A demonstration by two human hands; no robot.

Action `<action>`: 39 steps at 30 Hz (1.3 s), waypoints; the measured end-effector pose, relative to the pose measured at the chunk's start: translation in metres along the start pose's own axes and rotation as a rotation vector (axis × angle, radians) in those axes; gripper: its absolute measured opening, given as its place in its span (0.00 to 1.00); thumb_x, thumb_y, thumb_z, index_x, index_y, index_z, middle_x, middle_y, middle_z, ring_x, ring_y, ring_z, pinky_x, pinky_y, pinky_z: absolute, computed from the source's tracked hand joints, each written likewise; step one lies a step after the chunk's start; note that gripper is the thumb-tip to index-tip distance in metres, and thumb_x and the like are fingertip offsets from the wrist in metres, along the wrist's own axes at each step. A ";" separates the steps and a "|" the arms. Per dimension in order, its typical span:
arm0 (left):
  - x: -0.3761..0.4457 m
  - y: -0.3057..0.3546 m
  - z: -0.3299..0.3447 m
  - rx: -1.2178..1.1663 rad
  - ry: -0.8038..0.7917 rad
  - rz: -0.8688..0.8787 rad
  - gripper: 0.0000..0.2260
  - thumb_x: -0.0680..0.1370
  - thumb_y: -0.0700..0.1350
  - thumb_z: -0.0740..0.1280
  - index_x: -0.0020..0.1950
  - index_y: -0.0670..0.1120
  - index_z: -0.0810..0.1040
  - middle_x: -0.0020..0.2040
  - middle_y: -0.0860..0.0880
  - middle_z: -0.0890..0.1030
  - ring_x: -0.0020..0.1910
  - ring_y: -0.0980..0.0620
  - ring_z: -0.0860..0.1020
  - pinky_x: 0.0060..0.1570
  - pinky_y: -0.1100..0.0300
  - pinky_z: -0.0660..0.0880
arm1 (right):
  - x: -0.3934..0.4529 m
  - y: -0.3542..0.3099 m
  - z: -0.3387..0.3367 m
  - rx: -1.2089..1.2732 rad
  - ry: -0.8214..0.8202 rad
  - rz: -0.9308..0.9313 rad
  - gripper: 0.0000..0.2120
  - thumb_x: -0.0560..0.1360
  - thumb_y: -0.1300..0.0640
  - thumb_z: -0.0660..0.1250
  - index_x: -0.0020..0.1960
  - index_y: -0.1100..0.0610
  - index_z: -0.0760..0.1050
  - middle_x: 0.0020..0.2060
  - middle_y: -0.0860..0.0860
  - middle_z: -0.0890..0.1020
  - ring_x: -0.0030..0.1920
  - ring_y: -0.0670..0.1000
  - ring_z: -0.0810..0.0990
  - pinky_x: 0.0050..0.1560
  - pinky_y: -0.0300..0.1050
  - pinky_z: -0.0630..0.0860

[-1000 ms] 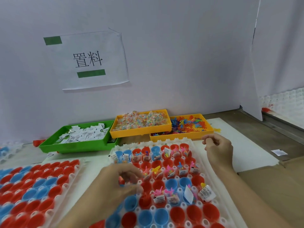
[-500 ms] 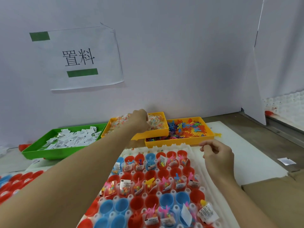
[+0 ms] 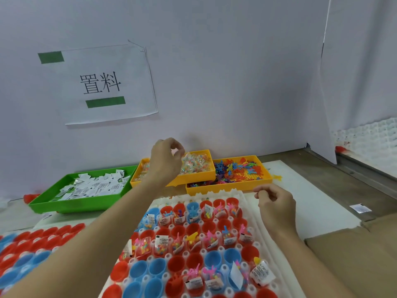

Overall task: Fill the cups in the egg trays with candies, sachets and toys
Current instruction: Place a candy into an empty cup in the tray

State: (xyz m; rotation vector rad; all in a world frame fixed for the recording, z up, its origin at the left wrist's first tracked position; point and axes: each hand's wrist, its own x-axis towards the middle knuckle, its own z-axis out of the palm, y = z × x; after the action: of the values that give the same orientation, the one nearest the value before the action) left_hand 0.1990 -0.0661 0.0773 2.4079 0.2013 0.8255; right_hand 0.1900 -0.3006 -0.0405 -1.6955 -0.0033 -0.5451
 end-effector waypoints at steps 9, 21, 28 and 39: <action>-0.150 -0.020 -0.097 -0.504 -0.268 -0.013 0.05 0.75 0.42 0.71 0.49 0.44 0.80 0.34 0.44 0.83 0.32 0.47 0.81 0.36 0.58 0.79 | -0.004 -0.002 0.000 -0.052 -0.020 -0.017 0.15 0.77 0.67 0.62 0.40 0.52 0.79 0.36 0.48 0.81 0.38 0.48 0.78 0.35 0.40 0.71; -0.179 -0.037 -0.100 -0.400 -0.604 0.071 0.08 0.74 0.41 0.74 0.45 0.55 0.85 0.43 0.55 0.85 0.45 0.54 0.83 0.52 0.58 0.80 | -0.005 -0.002 -0.001 -0.091 -0.023 -0.025 0.13 0.79 0.67 0.60 0.43 0.57 0.81 0.38 0.51 0.81 0.39 0.51 0.77 0.36 0.41 0.70; -0.180 -0.035 -0.092 -0.340 -0.673 0.055 0.07 0.74 0.41 0.75 0.42 0.53 0.85 0.41 0.55 0.84 0.43 0.52 0.82 0.49 0.55 0.81 | -0.001 0.001 0.003 -0.102 -0.033 -0.040 0.13 0.79 0.66 0.61 0.42 0.55 0.80 0.38 0.49 0.81 0.41 0.51 0.78 0.38 0.41 0.71; -0.182 -0.031 -0.087 -0.295 -0.635 0.086 0.10 0.71 0.41 0.77 0.40 0.55 0.81 0.39 0.57 0.82 0.39 0.56 0.80 0.43 0.62 0.79 | 0.001 0.003 0.005 -0.093 -0.036 -0.037 0.13 0.79 0.66 0.61 0.43 0.54 0.80 0.39 0.48 0.81 0.41 0.49 0.78 0.37 0.40 0.72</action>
State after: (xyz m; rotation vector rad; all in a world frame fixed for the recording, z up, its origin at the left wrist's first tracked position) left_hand 0.0029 -0.0570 0.0216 2.2741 -0.2566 0.0823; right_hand 0.1932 -0.2969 -0.0431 -1.7990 -0.0360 -0.5497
